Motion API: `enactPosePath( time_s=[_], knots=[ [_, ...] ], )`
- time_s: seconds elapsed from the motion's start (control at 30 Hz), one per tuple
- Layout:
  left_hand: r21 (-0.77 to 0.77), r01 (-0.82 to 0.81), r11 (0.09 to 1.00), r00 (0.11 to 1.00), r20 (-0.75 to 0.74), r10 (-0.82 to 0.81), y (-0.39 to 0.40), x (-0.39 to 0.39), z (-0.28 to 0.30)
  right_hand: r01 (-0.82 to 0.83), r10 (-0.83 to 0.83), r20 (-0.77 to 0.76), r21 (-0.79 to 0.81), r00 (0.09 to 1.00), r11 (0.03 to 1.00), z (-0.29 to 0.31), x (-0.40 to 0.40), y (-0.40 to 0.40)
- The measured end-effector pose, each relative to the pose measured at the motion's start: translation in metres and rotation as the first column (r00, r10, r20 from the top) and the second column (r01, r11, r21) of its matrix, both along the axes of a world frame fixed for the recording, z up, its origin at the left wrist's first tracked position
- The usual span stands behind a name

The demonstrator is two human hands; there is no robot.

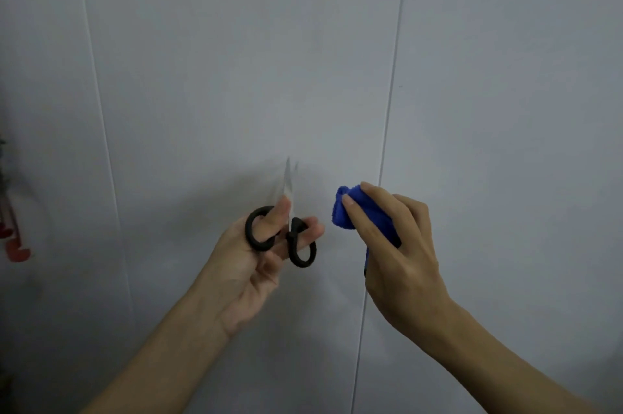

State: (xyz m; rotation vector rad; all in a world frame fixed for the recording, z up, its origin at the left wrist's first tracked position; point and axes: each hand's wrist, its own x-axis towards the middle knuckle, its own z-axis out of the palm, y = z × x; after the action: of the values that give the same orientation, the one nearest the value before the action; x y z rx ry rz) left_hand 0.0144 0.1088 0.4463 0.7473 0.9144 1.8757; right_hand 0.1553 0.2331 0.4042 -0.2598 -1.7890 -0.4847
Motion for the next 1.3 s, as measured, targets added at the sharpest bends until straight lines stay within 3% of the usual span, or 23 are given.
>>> enactPosePath(
  time_s=[0.17, 0.3, 0.5, 0.6, 0.67, 0.7, 0.73, 0.8, 0.83, 0.87, 0.9, 0.93, 1.0, 1.17, 1.23, 1.3],
  knots=[
    [0.079, -0.035, 0.996, 0.995, -0.086, 0.042, -0.001, 0.0, -0.004, -0.039, 0.039, 0.004, -0.022, 0.999, 0.999, -0.002, -0.001, -0.003],
    [0.195, -0.115, 0.974, 0.989, -0.074, 0.132, 0.004, 0.001, -0.004, -0.065, 0.064, 0.061, 0.019, 0.996, 0.998, -0.005, -0.001, -0.013],
    [0.188, -0.261, 0.947, 0.94, -0.175, 0.294, 0.003, -0.003, -0.003, -0.059, 0.027, 0.21, 0.148, 0.977, 0.987, -0.009, 0.002, -0.023],
    [0.22, -0.312, 0.924, 0.908, -0.217, 0.358, 0.002, -0.003, -0.001, -0.06, 0.048, 0.281, 0.034, 0.958, 0.998, -0.013, 0.001, -0.023],
    [0.244, -0.317, 0.916, 0.892, -0.251, 0.376, 0.001, -0.004, 0.0, -0.129, 0.184, 0.272, -0.208, 0.944, 0.97, -0.01, 0.001, -0.025],
    [0.254, -0.309, 0.917, 0.888, -0.269, 0.373, 0.001, -0.005, 0.0, -0.178, 0.281, 0.219, -0.396, 0.934, 0.901, -0.004, 0.001, -0.028],
    [0.263, -0.294, 0.919, 0.886, -0.285, 0.366, 0.001, -0.006, -0.001, -0.22, 0.37, 0.133, -0.606, 0.92, 0.765, 0.004, 0.002, -0.031],
    [0.269, -0.264, 0.926, 0.885, -0.313, 0.343, 0.002, -0.01, -0.003, -0.274, 0.471, -0.101, -0.908, 0.876, 0.316, 0.018, 0.003, -0.037],
    [0.264, -0.252, 0.931, 0.886, -0.324, 0.332, 0.002, -0.012, -0.004, -0.295, 0.468, -0.22, -0.951, 0.856, 0.094, 0.023, 0.003, -0.037],
    [0.258, -0.245, 0.935, 0.884, -0.336, 0.324, 0.003, -0.013, -0.005, -0.32, 0.445, -0.316, -0.945, 0.838, -0.066, 0.027, 0.002, -0.037],
    [0.25, -0.24, 0.938, 0.882, -0.347, 0.319, 0.003, -0.013, -0.007, -0.34, 0.421, -0.378, -0.926, 0.825, -0.166, 0.03, 0.002, -0.037],
    [0.243, -0.236, 0.941, 0.881, -0.354, 0.313, 0.004, -0.013, -0.009, -0.345, 0.41, -0.407, -0.912, 0.816, -0.22, 0.031, 0.001, -0.036],
    [0.24, -0.219, 0.946, 0.884, -0.361, 0.296, 0.005, -0.011, -0.013, -0.329, 0.413, -0.403, -0.913, 0.817, -0.24, 0.028, -0.003, -0.034],
    [0.267, -0.183, 0.946, 0.861, -0.422, 0.285, 0.007, -0.01, -0.021, -0.27, 0.43, -0.26, -0.962, 0.864, -0.039, 0.02, -0.012, -0.034],
    [0.276, -0.172, 0.946, 0.864, -0.418, 0.279, 0.007, -0.012, -0.023, -0.274, 0.447, -0.28, -0.958, 0.85, -0.08, 0.019, -0.012, -0.036],
    [0.284, -0.16, 0.945, 0.874, -0.404, 0.27, 0.008, -0.014, -0.024, -0.304, 0.462, -0.364, -0.931, 0.808, -0.203, 0.022, -0.013, -0.039]
  ],
)
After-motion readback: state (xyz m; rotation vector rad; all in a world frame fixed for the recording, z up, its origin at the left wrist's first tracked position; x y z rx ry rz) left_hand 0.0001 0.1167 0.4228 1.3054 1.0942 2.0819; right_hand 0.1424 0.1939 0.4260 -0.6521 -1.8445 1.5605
